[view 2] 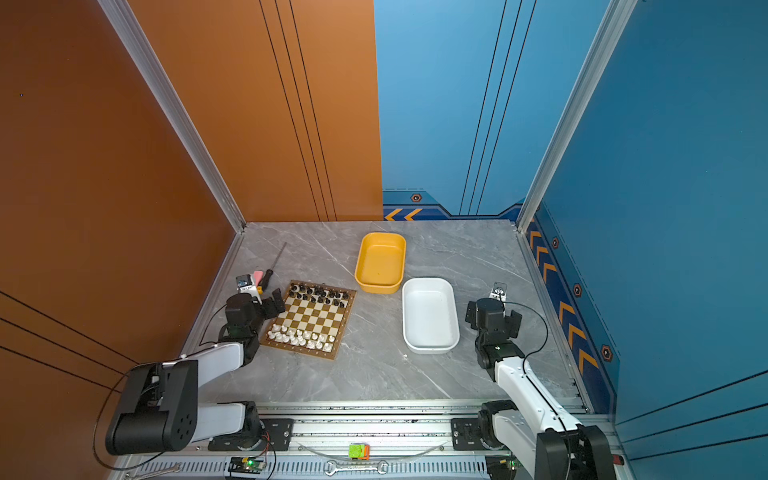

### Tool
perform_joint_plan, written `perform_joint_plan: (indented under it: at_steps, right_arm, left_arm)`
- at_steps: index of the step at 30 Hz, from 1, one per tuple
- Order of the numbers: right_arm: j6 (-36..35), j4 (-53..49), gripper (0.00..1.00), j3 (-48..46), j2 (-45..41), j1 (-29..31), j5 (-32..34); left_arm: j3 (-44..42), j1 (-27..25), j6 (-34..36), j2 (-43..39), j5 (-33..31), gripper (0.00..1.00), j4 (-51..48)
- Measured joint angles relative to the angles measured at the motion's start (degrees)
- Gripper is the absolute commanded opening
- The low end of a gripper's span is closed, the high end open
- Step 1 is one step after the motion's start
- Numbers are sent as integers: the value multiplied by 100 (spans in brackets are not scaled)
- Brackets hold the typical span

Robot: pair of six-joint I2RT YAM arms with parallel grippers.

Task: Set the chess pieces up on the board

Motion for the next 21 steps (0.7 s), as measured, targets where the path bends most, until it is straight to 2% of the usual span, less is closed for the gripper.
perform_joint_plan:
  at_steps: [11, 21]
  right_arm:
    - [-192, 1709, 100, -227, 898, -251, -763]
    - [-415, 2302, 100, -177, 1462, -437, -1224]
  left_arm:
    - [-181, 50, 201, 546, 247, 98, 1246]
    - [-166, -48, 365, 1333, 424, 98, 1751]
